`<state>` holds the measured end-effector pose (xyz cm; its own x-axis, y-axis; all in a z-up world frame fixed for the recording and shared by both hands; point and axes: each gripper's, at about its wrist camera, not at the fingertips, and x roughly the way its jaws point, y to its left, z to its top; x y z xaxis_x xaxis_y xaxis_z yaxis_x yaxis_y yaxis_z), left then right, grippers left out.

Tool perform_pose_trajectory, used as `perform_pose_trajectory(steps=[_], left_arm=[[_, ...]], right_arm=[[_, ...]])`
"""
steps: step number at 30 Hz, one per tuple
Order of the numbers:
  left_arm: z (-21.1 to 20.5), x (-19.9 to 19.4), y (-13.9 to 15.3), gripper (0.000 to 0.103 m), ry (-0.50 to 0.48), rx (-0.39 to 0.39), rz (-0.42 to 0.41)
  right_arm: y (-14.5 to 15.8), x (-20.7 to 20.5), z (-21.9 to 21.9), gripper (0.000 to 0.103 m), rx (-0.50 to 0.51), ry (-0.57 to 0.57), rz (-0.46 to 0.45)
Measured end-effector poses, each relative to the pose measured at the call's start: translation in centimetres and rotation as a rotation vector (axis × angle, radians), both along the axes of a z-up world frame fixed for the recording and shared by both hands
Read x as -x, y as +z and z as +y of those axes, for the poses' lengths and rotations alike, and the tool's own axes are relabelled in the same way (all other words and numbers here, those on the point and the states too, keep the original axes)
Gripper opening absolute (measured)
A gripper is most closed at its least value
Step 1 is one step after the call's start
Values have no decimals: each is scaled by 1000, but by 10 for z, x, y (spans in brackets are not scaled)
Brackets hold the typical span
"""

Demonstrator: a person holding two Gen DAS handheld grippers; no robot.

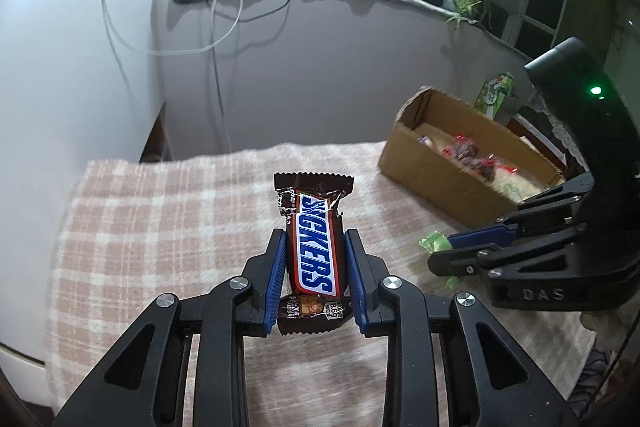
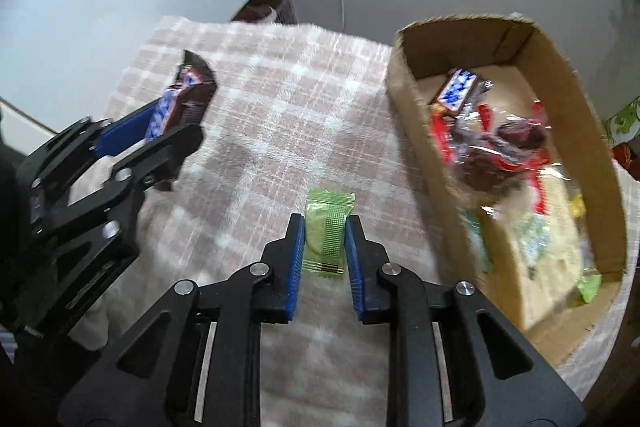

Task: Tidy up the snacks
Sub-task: 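Carry the Snickers bar and green packet into the box and open both grippers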

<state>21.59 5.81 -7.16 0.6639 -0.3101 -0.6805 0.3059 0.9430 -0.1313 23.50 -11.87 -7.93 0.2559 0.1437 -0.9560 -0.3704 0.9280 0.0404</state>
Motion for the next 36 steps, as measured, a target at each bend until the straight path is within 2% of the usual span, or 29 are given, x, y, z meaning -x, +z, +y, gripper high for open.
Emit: perform_pose_trajectory(steps=[6, 12, 19, 26, 36], left_arm=[[-32, 5, 17, 27, -48, -13, -37], [-73, 3, 25, 27, -114, -21, -39], [-124, 3, 38, 27, -197, -30, -38], [-165, 1, 40, 27, -250, -58, -9], [-195, -1, 40, 27, -259, -109, -6]], right_arm=[[36, 17, -31, 21, -30, -10, -41], [56, 18, -70, 21, -50, -55, -95], [74, 24, -119, 21, -30, -95, -142], [67, 23, -149, 21, -39, -119, -135], [60, 14, -168, 23, -47, -122, -146]])
